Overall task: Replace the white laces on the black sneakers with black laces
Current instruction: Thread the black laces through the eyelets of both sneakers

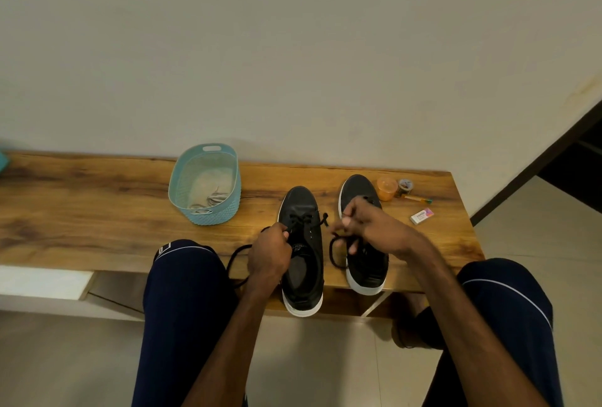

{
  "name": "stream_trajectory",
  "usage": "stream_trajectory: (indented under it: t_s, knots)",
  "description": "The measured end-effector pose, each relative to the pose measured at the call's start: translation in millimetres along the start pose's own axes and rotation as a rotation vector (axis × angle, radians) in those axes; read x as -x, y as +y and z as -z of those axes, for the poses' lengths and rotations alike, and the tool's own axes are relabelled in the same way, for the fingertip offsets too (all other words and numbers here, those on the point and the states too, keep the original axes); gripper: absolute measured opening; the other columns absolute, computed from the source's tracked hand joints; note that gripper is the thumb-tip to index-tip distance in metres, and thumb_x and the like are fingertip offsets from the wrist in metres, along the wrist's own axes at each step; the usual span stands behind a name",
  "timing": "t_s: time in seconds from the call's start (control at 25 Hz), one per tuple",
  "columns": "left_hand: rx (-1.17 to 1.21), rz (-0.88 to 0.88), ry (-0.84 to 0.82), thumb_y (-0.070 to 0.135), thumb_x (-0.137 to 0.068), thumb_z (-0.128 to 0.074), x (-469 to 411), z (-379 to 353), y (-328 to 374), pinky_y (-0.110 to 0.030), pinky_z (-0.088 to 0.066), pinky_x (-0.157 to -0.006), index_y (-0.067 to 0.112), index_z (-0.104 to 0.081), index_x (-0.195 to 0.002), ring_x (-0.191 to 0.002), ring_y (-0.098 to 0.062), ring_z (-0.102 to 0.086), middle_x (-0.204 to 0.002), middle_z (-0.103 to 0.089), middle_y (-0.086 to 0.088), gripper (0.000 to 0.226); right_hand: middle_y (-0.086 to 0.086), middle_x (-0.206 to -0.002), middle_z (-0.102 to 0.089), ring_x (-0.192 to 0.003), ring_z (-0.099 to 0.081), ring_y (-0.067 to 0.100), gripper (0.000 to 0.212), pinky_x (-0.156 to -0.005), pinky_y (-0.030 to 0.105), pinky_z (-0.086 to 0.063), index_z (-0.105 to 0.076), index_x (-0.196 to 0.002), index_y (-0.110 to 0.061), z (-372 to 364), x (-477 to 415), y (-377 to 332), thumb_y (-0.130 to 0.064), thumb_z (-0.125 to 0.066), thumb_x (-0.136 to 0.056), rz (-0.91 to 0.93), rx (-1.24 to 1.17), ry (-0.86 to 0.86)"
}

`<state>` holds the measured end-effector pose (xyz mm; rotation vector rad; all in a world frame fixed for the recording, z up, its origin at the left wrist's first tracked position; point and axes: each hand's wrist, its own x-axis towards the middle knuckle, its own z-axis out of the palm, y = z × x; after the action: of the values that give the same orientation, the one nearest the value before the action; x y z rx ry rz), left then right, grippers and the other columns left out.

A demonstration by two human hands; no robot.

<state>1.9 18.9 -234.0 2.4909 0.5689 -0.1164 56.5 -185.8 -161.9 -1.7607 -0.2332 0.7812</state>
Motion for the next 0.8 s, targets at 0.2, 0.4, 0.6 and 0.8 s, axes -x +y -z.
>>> stream_trajectory:
  t_s: [0.2, 0.4, 0.6, 0.8]
  knots:
    - [0.09, 0.042, -0.009, 0.018, -0.102, -0.043, -4, 1, -2, -0.031, -0.038, -0.071, 0.017, -0.062, -0.119, -0.09, -0.019, -0.056, -0.112, -0.067, -0.006, 0.025, -0.006, -0.095, -0.066, -0.091, -0.064, 0.012, 0.007, -0.079, 0.026, -0.05, -0.064, -0.102, -0.018, -22, -7, 12, -0.016, -0.058, -0.098, -0.196, 0.762, -0.34]
    - [0.177, 0.069, -0.013, 0.013, -0.101, -0.045, -8, 0, -3, -0.03, -0.04, -0.076, 0.015, -0.063, -0.122, -0.102, -0.022, -0.059, -0.116, -0.067, -0.006, 0.028, -0.004, -0.092, -0.073, -0.086, -0.066, 0.006, 0.011, -0.084, 0.026, -0.05, -0.073, -0.101, -0.018, -20, -22, 13, -0.021, -0.064, -0.096, 0.129, 0.631, 0.214]
    - [0.292, 0.071, -0.005, 0.004, -0.098, -0.044, -11, -4, -5, -0.028, -0.041, -0.073, 0.01, -0.068, -0.113, -0.089, -0.015, -0.056, -0.109, -0.069, -0.008, 0.028, 0.001, -0.083, -0.073, -0.078, -0.069, 0.007, 0.007, -0.079, 0.025, -0.055, -0.07, -0.096, -0.011, -46, -51, 21, -0.012, -0.072, -0.089, 0.193, 0.462, 0.279]
    - [0.361, 0.069, -0.002, 0.001, -0.096, -0.047, -15, -5, -10, -0.028, -0.044, -0.076, 0.008, -0.07, -0.111, -0.09, -0.017, -0.058, -0.105, -0.069, -0.007, 0.029, 0.0, -0.089, -0.071, -0.082, -0.064, 0.013, 0.004, -0.076, 0.032, -0.054, -0.071, -0.092, -0.015, -69, -80, 41, -0.019, -0.07, -0.091, 0.251, 0.628, 0.267]
